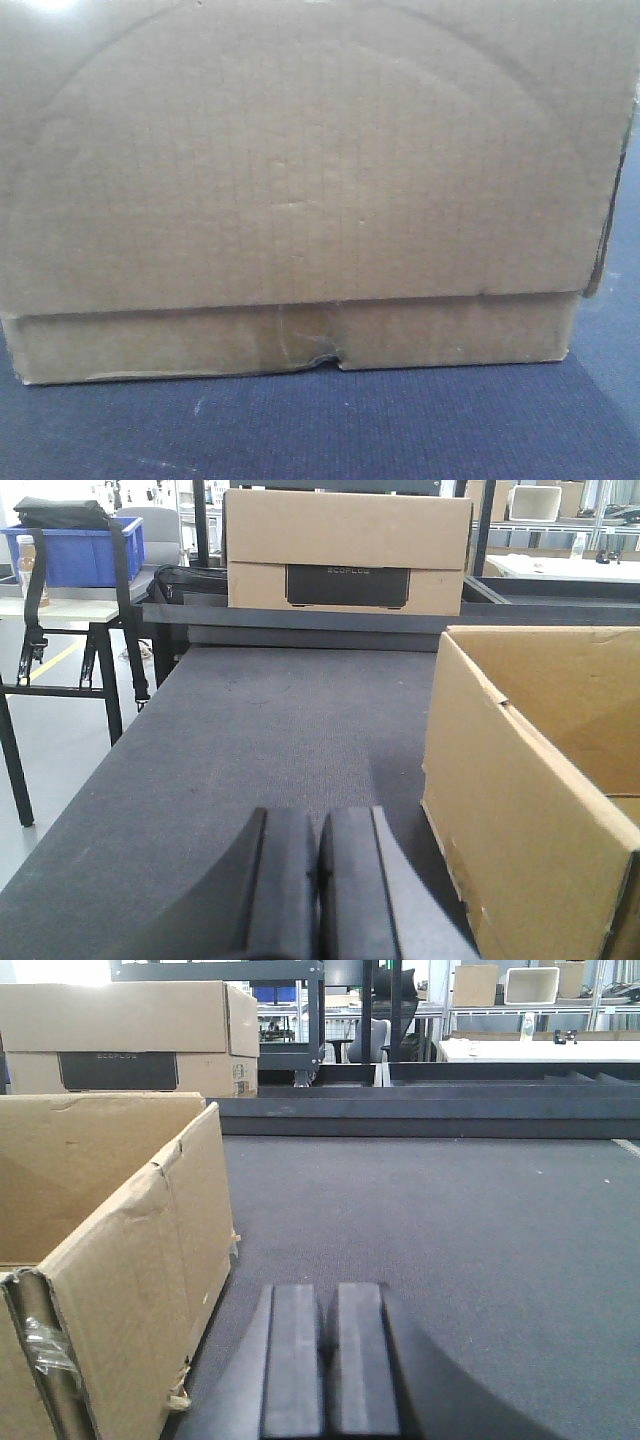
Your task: Grab carton from right shelf to conveyor
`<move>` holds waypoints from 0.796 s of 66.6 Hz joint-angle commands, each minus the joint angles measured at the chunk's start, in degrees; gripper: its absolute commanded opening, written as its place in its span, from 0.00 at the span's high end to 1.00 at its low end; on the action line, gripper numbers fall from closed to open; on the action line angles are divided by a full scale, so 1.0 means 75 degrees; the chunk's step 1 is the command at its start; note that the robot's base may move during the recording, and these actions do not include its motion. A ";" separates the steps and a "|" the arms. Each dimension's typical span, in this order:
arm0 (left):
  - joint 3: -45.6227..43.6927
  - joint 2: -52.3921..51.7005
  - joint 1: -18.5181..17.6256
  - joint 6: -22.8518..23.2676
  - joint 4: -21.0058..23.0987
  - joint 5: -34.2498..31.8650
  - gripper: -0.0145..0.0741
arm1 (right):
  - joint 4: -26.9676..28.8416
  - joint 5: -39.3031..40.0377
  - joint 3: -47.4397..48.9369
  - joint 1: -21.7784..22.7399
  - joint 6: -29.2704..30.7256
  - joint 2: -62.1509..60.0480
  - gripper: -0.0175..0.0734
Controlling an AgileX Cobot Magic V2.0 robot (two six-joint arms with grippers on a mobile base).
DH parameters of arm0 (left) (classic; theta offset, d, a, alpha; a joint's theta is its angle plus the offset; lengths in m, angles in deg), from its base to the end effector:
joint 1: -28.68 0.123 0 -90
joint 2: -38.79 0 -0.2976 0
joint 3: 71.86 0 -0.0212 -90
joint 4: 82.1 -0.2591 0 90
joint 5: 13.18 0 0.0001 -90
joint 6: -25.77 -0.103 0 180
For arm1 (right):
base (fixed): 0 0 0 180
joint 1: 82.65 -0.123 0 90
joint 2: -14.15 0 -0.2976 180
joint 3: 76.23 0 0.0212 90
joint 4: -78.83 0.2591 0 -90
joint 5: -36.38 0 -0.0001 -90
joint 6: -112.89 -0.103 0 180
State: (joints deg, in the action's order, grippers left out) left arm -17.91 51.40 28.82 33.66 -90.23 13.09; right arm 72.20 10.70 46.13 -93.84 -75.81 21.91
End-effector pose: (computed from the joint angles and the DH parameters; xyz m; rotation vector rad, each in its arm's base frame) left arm 0.0415 0.0066 0.3057 -0.0587 1.6152 0.0445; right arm 0.0351 0.0017 0.2885 -0.0783 1.5871 0.1498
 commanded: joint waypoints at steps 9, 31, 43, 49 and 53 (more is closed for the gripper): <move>0.1063 -0.0456 0.0025 -0.0517 0.0415 -0.0880 0.84 | -0.0041 0.0222 0.0002 0.0017 0.0030 -0.0041 0.89; 0.3146 -0.0687 0.0042 -0.0591 0.0609 -0.3165 0.84 | -0.0041 0.0236 0.0002 0.0017 0.0030 -0.0041 0.89; 0.3146 -0.0687 0.0042 -0.0591 0.0609 -0.3006 0.84 | -0.0041 0.0236 0.0002 0.0017 0.0030 -0.0041 0.89; 0.3146 -0.0687 0.0042 -0.0591 0.0609 -0.3023 0.84 | -0.0041 0.0236 0.0002 0.0017 0.0030 -0.0041 0.89; 0.3146 -0.0687 0.0042 -0.0591 0.0609 -0.3027 0.84 | -0.0041 0.0236 0.0002 0.0017 0.0030 -0.0041 0.89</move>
State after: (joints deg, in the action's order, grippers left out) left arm 5.71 46.54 29.03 29.71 -86.04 -7.93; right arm 72.20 10.91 46.13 -93.84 -75.81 21.91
